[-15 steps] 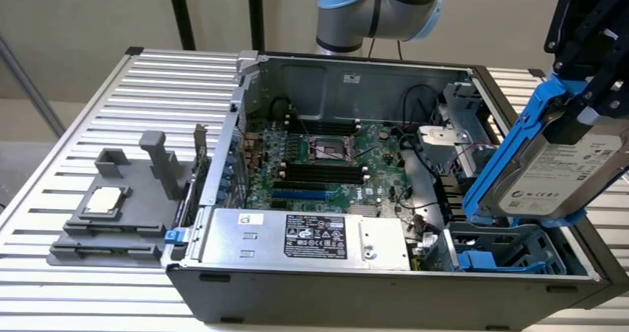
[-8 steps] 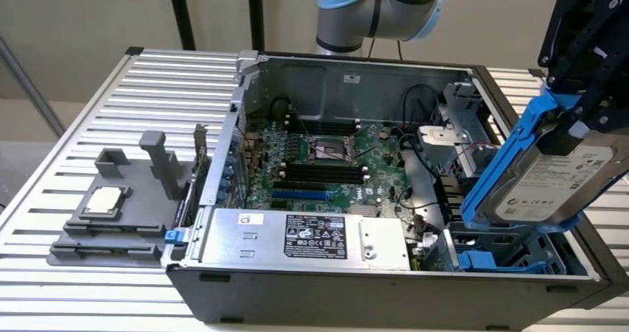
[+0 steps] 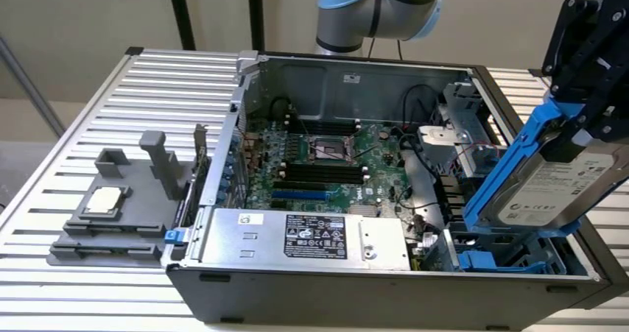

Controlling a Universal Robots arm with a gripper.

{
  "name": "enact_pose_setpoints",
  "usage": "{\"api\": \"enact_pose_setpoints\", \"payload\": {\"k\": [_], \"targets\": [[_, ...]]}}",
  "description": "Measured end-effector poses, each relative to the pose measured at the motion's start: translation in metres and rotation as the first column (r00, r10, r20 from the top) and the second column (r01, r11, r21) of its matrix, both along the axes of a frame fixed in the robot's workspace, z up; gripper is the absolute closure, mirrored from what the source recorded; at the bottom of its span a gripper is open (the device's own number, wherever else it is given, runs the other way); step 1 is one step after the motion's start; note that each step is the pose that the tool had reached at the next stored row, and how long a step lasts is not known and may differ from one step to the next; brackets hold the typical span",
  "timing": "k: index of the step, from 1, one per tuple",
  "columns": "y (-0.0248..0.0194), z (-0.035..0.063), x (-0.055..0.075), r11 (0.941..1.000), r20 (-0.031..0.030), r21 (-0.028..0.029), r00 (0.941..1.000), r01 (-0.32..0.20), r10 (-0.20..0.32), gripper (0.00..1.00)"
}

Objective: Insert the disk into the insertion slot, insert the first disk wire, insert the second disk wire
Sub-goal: 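Insert the disk into the insertion slot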

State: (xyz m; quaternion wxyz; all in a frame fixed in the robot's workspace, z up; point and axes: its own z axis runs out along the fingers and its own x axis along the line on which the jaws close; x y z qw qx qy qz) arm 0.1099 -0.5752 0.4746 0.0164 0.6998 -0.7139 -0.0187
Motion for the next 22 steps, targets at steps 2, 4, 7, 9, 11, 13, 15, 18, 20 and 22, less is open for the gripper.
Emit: {"api": "enact_pose_setpoints", "payload": {"k": [2, 4, 7, 9, 11, 13, 15, 18, 20, 22], "targets": [[-0.0002, -0.0009, 0.000, 1.0000, -0.0022, 0.0005, 1.0000, 0.000, 0.000, 0.67], [-0.0008, -0.0019, 0.000, 1.0000, -0.0056, 0.0017, 1.0000, -0.002, 0.002, 0.67], [-0.0019, -0.0044, 0.001, 1.0000, -0.0086, 0.0051, 1.0000, -0.004, 0.004, 0.67], [-0.0029, -0.0060, 0.001, 0.9999, -0.0097, 0.0090, 0.9999, -0.005, 0.005, 0.67], [-0.0040, -0.0072, 0.002, 0.9999, -0.0098, 0.0145, 0.9999, -0.005, 0.005, 0.67], [-0.0050, -0.0075, 0.002, 0.9999, -0.0098, 0.0157, 0.9999, -0.005, 0.005, 0.67], [-0.0059, -0.0082, 0.002, 0.9998, -0.0098, 0.0207, 0.9999, -0.005, 0.006, 0.67], [-0.0075, -0.0100, 0.002, 0.9996, -0.0097, 0.0261, 0.9999, -0.006, 0.007, 0.67], [-0.0084, -0.0112, 0.002, 0.9996, -0.0093, 0.0275, 0.9999, -0.008, 0.008, 0.67], [-0.0094, -0.0118, 0.002, 0.9995, -0.0092, 0.0276, 0.9999, -0.012, 0.012, 0.67]]}}
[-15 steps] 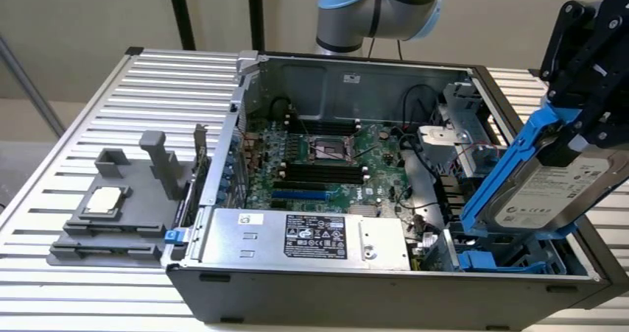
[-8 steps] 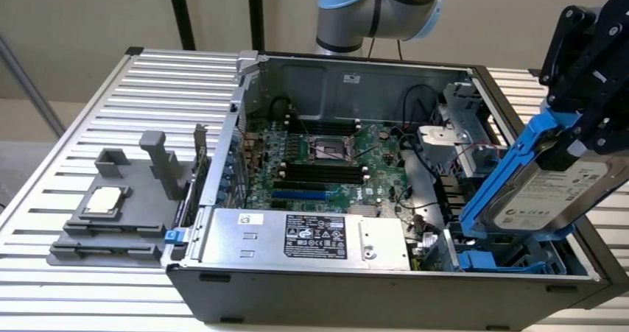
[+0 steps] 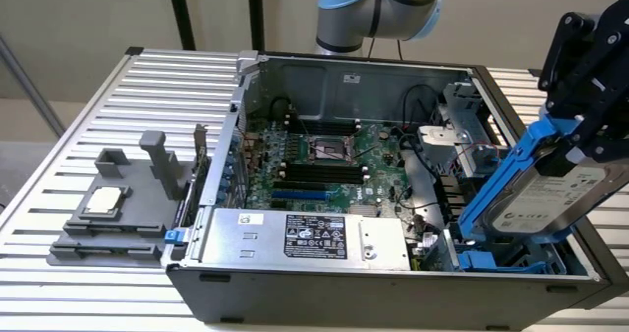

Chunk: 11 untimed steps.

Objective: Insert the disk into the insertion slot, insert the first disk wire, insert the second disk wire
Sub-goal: 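Insert the disk into the insertion slot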

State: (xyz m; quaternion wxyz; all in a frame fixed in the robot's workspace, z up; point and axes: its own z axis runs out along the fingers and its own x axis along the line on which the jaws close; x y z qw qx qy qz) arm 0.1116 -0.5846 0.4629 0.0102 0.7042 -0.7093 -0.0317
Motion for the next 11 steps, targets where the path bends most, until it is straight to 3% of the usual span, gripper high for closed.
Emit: {"api": "enact_pose_setpoints", "payload": {"k": [11], "targets": [[-0.0026, -0.0050, -0.0005, 0.9996, 0.0036, 0.0056, 0.9996, -0.026, 0.026, 0.67]]}}
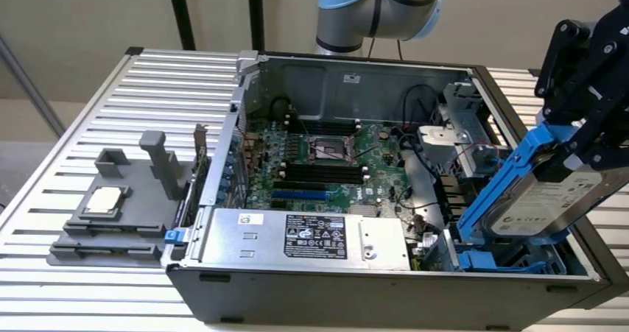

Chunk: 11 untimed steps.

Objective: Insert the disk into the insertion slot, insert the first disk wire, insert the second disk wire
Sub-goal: 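Insert the disk into the insertion slot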

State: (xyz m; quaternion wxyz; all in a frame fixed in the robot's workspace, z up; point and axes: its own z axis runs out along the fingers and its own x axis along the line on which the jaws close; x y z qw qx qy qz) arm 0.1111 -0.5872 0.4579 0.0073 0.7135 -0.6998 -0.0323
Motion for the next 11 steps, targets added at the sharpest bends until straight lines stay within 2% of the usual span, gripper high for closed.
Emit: {"api": "enact_pose_setpoints", "payload": {"k": [5, 11], "targets": [[-0.0001, -0.0018, -0.0010, 1.0000, 0.0057, 0.0006, 1.0000, 0.000, 0.000, 0.67], [-0.0009, -0.0052, -0.0024, 1.0000, 0.0071, 0.0032, 1.0000, 0.000, 0.000, 0.67]]}}
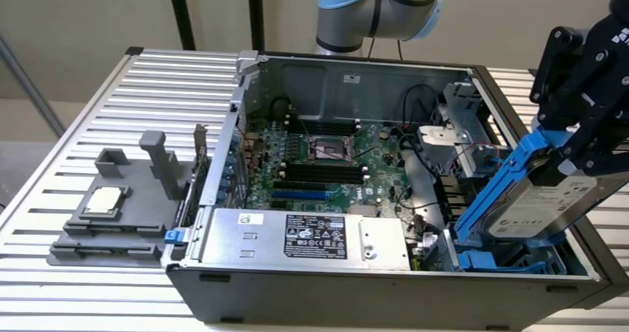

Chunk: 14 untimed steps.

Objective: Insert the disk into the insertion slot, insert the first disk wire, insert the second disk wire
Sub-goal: 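Insert the disk into the insertion slot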

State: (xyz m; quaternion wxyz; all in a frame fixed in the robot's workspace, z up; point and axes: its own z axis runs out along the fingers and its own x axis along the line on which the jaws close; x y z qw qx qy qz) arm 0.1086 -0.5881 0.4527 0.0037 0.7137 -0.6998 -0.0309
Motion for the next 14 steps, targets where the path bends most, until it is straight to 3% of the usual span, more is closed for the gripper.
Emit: {"api": "enact_pose_setpoints", "payload": {"k": [5, 11, 14], "targets": [[-0.0013, -0.0019, -0.0002, 1.0000, 0.0000, 0.0084, 1.0000, 0.000, 0.000, 0.67], [-0.0033, -0.0033, -0.0002, 0.9997, 0.0000, 0.0255, 1.0000, 0.000, 0.000, 0.67], [-0.0049, -0.0037, -0.0002, 0.9996, 0.0000, 0.0292, 1.0000, -0.001, 0.001, 0.67]]}}
